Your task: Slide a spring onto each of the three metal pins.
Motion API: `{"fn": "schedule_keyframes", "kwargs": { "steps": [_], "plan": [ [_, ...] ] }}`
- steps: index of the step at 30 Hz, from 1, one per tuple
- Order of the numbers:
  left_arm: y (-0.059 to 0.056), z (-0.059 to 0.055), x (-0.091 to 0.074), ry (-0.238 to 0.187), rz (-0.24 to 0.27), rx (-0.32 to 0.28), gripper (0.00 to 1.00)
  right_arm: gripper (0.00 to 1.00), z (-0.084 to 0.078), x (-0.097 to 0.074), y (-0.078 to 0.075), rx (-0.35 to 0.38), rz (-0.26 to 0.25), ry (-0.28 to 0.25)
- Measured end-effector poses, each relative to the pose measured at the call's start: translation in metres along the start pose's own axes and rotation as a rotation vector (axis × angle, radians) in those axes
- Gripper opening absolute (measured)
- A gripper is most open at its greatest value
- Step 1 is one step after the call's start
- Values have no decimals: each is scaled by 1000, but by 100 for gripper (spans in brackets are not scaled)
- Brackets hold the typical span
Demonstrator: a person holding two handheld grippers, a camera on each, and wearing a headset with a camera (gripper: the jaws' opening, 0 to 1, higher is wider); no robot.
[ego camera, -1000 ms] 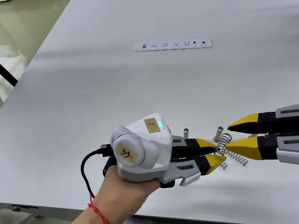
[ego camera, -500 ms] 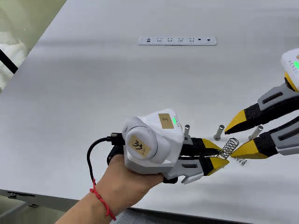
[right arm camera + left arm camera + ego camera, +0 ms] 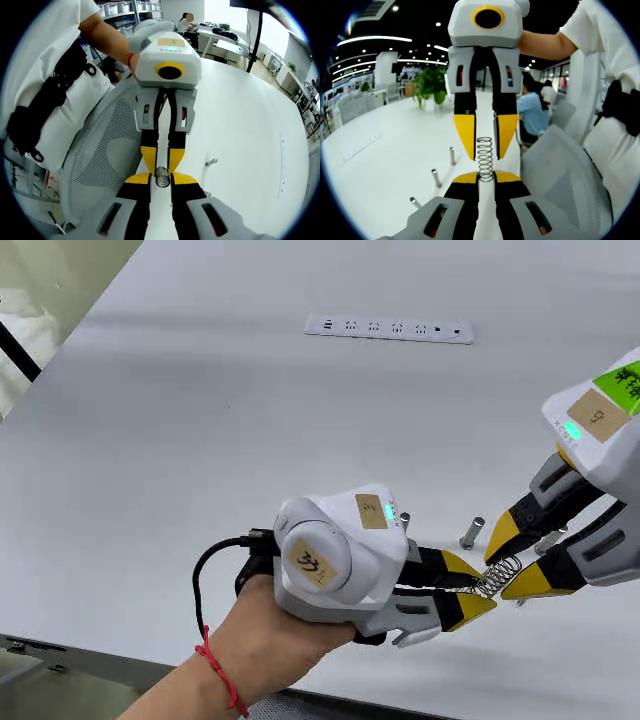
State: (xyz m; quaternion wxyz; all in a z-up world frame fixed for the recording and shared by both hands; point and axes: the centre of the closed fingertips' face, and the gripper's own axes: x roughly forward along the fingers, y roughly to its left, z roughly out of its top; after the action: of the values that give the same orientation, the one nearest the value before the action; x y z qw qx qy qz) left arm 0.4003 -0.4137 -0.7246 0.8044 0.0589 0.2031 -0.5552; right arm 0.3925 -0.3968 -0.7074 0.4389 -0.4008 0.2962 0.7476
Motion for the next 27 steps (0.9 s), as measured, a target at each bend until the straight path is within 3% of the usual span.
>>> {"fn": "schedule_keyframes", "kwargs": {
  "steps": [12, 27],
  "plan": [
    [0, 0, 0, -9, -2, 0, 10, 12, -4, -1, -1, -17, 8, 25],
    [1, -1, 0, -26, 0, -6, 11, 12, 2, 2, 2, -20, 14, 48]
  ]
}}
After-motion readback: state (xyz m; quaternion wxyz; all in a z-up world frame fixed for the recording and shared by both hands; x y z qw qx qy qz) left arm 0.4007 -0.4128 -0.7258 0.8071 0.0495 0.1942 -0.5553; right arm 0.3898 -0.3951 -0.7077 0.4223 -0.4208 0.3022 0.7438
